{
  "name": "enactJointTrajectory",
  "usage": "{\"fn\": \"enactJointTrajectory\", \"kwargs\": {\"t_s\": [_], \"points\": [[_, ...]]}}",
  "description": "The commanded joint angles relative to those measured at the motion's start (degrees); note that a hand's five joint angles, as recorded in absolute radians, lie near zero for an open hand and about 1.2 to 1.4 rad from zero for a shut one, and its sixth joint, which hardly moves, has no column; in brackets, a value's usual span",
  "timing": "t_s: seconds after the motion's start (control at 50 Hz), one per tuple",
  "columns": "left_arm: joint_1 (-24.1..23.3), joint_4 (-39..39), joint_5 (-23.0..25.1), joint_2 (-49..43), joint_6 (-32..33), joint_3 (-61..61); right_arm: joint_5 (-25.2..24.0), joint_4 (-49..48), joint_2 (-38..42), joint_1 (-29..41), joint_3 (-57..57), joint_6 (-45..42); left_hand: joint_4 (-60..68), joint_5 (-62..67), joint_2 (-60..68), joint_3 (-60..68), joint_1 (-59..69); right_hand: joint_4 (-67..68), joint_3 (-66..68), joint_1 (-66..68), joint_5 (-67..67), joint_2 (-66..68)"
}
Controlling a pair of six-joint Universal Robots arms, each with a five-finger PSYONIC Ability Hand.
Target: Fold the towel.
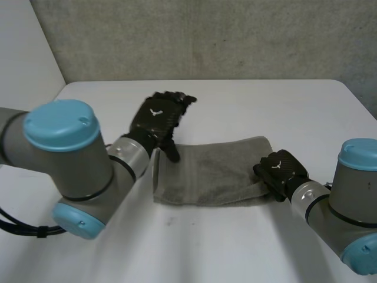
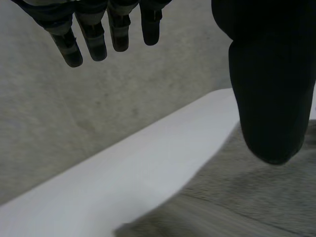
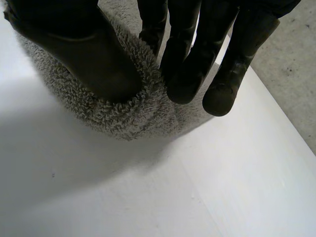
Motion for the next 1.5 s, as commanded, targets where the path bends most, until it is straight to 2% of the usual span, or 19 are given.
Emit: {"fn": "enactJointTrajectory", "kwargs": {"t_s": [0.02,0.14,0.22,0.24,0.28,0.34,0.54,0.6,0.62,0.64,0.68,0.7,0.72,0.74,0.78,0.88,1.04,1.16,1.5], "points": [[-0.8,-0.5,1.2,-3.5,-1.3,-0.1,0.3,-0.4,-1.0,0.0,-0.6,-0.8,1.1,-0.9,1.0,1.0,0.9,3.3,3.4,6.8,4.2,8.1],[3.5,-0.2,0.0,1.0,-1.3,-5.1,-0.6,-0.3,-2.9,1.7,-6.0,-2.7,0.7,-1.2,0.7,0.7,0.5,3.3,3.4,6.8,4.2,8.1],[8.8,-0.2,-2.4,4.3,-1.3,-7.6,-1.3,-0.2,0.2,12.8,-13.7,-5.4,0.7,-1.2,0.7,0.7,0.5,3.3,3.4,6.8,4.2,8.1],[8.8,-0.2,-2.4,4.3,-1.3,-7.6,-1.3,-0.2,0.2,12.9,-13.8,-5.4,0.7,-1.2,0.7,0.7,0.5,3.3,3.4,6.8,4.2,8.1],[12.7,-0.5,-5.3,6.1,-1.3,-8.2,-1.4,0.9,4.6,20.1,-20.1,-7.9,0.5,-1.4,0.5,0.5,0.3,3.3,3.4,6.8,4.2,8.1],[15.8,-0.5,-7.8,7.3,-1.7,-8.4,-1.8,2.0,9.0,25.2,-25.3,-10.9,0.5,-1.4,0.5,0.5,0.3,3.3,3.4,6.8,4.2,8.1],[18.1,-0.6,-6.4,7.7,-1.8,-9.6,-4.9,10.0,24.9,32.9,-40.3,-15.8,0.5,-1.4,0.5,0.5,0.3,3.3,3.4,6.8,4.2,8.1],[17.4,-0.5,-5.5,7.7,-1.8,-10.1,-4.5,11.7,25.1,32.8,-41.4,-15.0,0.5,-1.4,0.5,0.5,0.3,3.3,3.4,6.8,4.2,8.1],[17.2,-0.5,-5.3,7.8,-1.8,-10.1,-3.9,11.4,23.9,32.4,-41.1,-13.7,0.5,-1.4,0.5,0.5,0.3,-14.5,-14.3,-11.0,-13.5,-9.6],[17.2,-0.5,-5.3,7.8,-1.8,-10.1,-3.9,11.4,23.9,32.4,-41.1,-13.7,0.5,-1.4,0.5,0.5,0.3,-14.6,-14.5,-11.2,-13.7,-9.8],[15.9,-0.5,-5.2,7.9,-1.8,-9.4,-2.3,9.7,18.1,31.3,-38.6,-6.2,0.5,-1.4,0.5,0.5,0.3,-62.9,-62.7,-59.4,-61.9,-58.1],[15.9,-0.5,-5.2,7.9,-1.8,-9.4,-2.3,9.7,18.0,31.3,-38.6,-6.2,0.5,-1.4,0.5,0.5,0.3,-63.1,-62.9,-59.6,-62.1,-58.3],[14.9,-0.1,-5.2,7.9,-1.8,-9.0,-2.0,8.5,14.4,29.9,-36.2,-1.0,0.5,-1.4,0.5,0.5,0.3,-66.7,-66.6,-63.2,-65.8,-61.9],[14.9,-0.1,-5.2,7.9,-1.8,-9.0,-2.0,8.5,14.3,29.9,-36.2,-1.0,0.5,-1.4,0.5,0.5,0.3,-66.7,-66.6,-63.2,-65.8,-61.9],[13.0,0.2,-5.3,7.7,-2.0,-7.5,-1.9,5.9,7.4,25.2,-30.1,8.7,0.5,-1.4,0.5,0.5,0.3,-66.7,-66.6,-63.2,-65.8,-61.9],[10.6,0.2,-5.3,6.8,-3.1,-5.4,-2.0,5.0,0.1,18.0,-21.7,21.0,0.5,-1.4,0.5,0.5,0.3,-66.7,-66.6,-63.2,-65.8,-61.9],[4.4,0.2,-3.0,0.4,-6.5,-3.5,-3.3,5.6,-1.1,8.6,-16.7,35.8,0.5,-1.4,0.5,0.5,0.3,-66.7,-66.6,-63.2,-65.8,-61.9],[1.0,0.0,-1.3,-5.2,-6.2,-2.3,-7.1,5.5,4.9,8.0,-19.0,39.6,1.1,-0.9,1.0,1.0,0.9,-66.7,-66.6,-63.2,-65.8,-61.9],[0.8,-1.7,-3.2,-11.2,-2.1,-1.0,-5.2,9.9,17.5,8.8,-28.2,39.0,1.4,-0.5,1.3,1.4,1.2,-66.7,-66.6,-63.2,-65.8,-61.9]]}}
